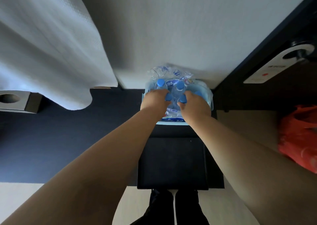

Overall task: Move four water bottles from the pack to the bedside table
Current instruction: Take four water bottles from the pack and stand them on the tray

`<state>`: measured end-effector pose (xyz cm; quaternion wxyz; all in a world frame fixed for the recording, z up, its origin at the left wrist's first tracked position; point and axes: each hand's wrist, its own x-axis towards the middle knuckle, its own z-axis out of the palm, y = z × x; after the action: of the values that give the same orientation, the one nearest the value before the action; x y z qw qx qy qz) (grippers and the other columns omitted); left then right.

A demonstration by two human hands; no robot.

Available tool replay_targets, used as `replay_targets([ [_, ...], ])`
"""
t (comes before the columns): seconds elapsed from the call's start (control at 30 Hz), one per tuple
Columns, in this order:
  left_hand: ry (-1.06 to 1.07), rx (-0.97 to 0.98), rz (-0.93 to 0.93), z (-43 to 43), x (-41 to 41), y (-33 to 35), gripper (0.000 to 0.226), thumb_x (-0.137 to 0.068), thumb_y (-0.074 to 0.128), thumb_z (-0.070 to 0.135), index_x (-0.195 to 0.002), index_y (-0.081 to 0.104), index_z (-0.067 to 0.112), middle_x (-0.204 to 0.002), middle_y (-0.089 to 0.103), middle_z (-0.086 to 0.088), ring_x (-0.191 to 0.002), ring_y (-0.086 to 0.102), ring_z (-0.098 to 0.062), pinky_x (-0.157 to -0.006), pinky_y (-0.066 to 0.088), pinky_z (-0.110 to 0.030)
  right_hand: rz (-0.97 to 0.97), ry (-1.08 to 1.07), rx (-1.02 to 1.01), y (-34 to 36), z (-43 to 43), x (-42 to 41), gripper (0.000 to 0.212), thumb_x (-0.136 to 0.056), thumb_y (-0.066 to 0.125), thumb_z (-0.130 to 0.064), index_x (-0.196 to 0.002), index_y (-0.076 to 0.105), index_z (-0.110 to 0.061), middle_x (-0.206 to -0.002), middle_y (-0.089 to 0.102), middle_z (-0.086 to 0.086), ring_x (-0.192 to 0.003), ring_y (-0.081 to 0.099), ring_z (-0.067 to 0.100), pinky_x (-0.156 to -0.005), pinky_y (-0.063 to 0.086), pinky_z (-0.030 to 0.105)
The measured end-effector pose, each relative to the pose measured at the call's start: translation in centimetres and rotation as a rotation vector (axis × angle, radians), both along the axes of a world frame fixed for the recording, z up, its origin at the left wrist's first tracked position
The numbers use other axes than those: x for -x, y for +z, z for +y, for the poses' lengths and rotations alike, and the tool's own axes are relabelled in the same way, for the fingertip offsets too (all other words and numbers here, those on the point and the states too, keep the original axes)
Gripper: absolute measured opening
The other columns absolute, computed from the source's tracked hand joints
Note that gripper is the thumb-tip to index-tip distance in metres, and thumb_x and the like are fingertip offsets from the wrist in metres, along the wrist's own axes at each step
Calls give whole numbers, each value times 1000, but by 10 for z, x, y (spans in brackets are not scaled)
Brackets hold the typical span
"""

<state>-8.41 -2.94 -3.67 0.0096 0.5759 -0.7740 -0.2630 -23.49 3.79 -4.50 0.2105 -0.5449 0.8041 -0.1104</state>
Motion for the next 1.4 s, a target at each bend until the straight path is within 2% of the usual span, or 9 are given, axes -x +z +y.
replay_targets([
  [0.17,4,-22,100,8,-11,42,7,-89,67,26,-95,66,26,-91,65,1,-79,60,-24,-70,51,-33,-43,-7,129,42,10,-1,30,-98,64,-36,-120,65,-16,-103,72,6,-97,68,29,-73,53,39],
  [0.3,-2,26,183,23,-22,89,9,-85,64,21,-79,58,21,-76,58,2,-71,53,-24,-58,40,-31,-81,22,248,87,22,-4,22,-92,71,-29,-104,69,-11,-82,59,-2,-81,63,27,-68,46,34],
  [0.37,-3,58,225,31,-30,111,4,-85,65,21,-86,66,17,-79,63,-1,-75,57,-26,-63,47,-35,-72,40,303,109,30,-5,20,-89,74,-27,-100,70,-10,-76,56,-4,-74,59,25,-65,43,33],
  [0.47,-8,107,287,43,-41,144,12,-88,69,23,-97,72,16,-87,69,-1,-82,61,-26,-73,53,-41,-86,73,357,138,44,-10,20,-88,76,-28,-98,71,-13,-71,62,-2,-66,59,22,-62,53,38],
  [0.7,-34,177,365,75,-63,174,7,-89,70,23,-96,70,21,-84,66,4,-76,57,-17,-67,49,-30,-105,114,400,175,74,-26,20,-88,77,-31,-97,71,-14,-76,67,-1,-68,62,22,-64,57,44],
  [0.8,-39,218,388,91,-72,172,12,-90,72,27,-100,70,23,-82,62,9,-71,53,-9,-62,39,-20,-112,118,410,178,89,-31,20,-87,78,-31,-90,68,-14,-71,64,-2,-64,60,21,-60,55,42],
  [0.9,-45,211,355,105,-81,161,10,-89,72,29,-95,68,22,-76,58,10,-70,54,-10,-61,40,-23,-140,125,365,170,102,-38,20,-87,77,-31,-87,67,-14,-65,61,-1,-60,59,21,-56,53,41],
  [1.07,-36,63,236,123,-89,121,13,-87,70,33,-88,66,21,-78,60,6,-73,58,-16,-63,48,-33,-194,133,203,134,117,-47,17,-87,76,-32,-83,68,-17,-66,62,-3,-63,61,16,-58,54,39],
  [1.4,33,-201,91,143,-102,25,14,-83,66,44,-89,66,31,-82,62,10,-74,58,-7,-57,42,-27,-323,89,-95,45,128,-58,21,-82,78,-31,-79,68,-14,-68,66,1,-64,64,15,-57,52,34],
])
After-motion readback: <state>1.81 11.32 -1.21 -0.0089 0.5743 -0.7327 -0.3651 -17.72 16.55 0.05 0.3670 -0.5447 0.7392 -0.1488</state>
